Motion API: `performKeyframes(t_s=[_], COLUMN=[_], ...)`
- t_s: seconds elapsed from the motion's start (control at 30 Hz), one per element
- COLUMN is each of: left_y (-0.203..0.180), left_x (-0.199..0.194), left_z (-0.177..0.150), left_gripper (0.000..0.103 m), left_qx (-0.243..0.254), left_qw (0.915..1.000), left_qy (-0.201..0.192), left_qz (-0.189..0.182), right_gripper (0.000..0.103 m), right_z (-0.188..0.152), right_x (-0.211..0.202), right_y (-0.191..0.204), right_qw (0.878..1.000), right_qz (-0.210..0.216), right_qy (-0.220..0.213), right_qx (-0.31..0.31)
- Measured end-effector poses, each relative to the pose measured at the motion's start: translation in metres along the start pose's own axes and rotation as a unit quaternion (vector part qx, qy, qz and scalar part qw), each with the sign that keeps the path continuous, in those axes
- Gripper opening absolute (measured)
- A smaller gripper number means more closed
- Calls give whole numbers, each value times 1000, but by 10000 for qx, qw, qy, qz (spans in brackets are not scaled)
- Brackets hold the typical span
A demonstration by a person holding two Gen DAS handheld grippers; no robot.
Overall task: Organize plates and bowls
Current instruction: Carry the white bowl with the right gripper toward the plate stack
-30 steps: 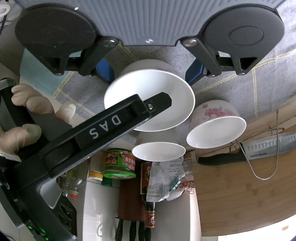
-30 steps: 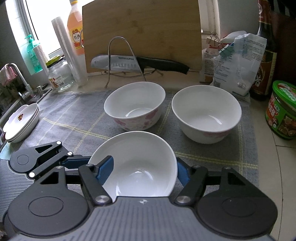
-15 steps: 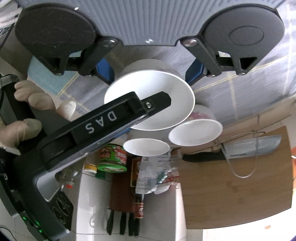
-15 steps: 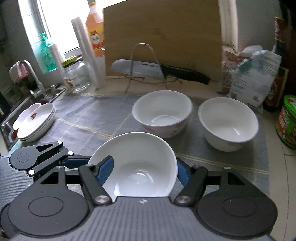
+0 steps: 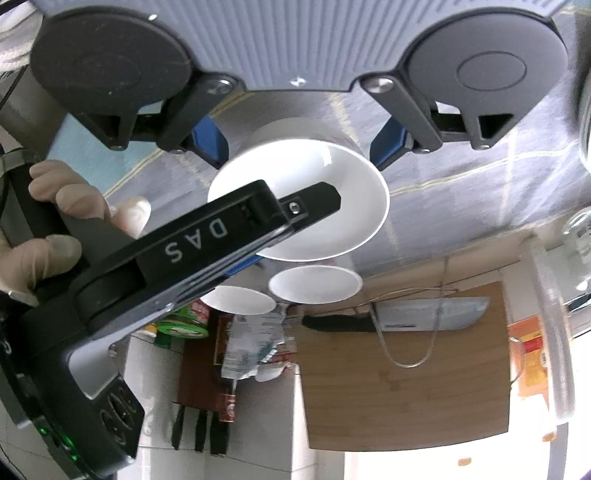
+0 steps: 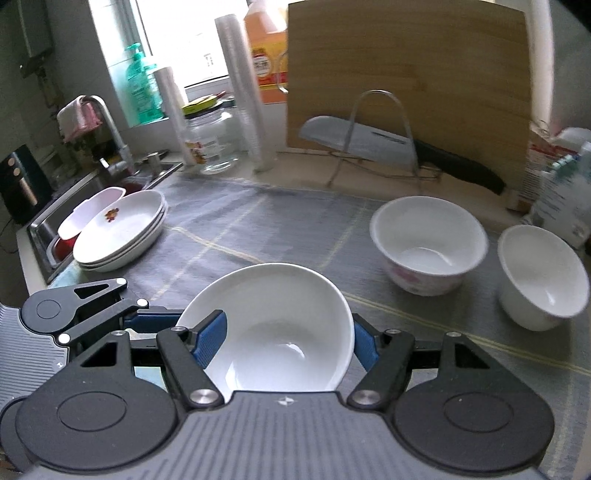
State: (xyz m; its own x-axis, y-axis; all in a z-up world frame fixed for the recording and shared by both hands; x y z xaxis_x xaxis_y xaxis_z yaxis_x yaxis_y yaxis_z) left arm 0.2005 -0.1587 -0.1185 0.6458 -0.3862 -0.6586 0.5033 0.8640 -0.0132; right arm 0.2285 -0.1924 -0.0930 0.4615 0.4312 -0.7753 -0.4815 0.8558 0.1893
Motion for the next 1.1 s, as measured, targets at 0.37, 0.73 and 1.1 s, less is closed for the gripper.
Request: performKeyframes(t_s=[0.37,0.73,1.1], left_y=[36,67,85], left_x=[-20,-18,-9], left_z=[-18,-26,-32], left_gripper=[83,83,83], left_qx=[-156,-255,-329], left_qw=[9998,9993,9988], left_qy=[9,104,254], left_qz=[141,236,258], right_gripper=[76,76,76], right_z=[11,24,30], right_x=[23,50,75], right_y=[39,59,62], right_qw=[9997,9989,9986], right_qz=[105,150,189], right_qy=[93,197,342], right_qx=[-224,-394,-357])
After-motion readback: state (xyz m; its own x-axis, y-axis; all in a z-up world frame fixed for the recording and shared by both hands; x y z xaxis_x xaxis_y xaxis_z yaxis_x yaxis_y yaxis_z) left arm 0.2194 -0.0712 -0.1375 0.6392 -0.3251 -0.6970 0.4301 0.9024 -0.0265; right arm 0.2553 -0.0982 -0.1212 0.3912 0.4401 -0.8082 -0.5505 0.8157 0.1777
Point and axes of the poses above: each gripper's, at about its wrist camera, not at the fingertips, and x roughly the way its jaws point, y to its left, z to its top, the point moved 9 cm from there along x, roughly the way its jaws point, and after that the axes turned 7 degrees about y, right-handed, at the moved point
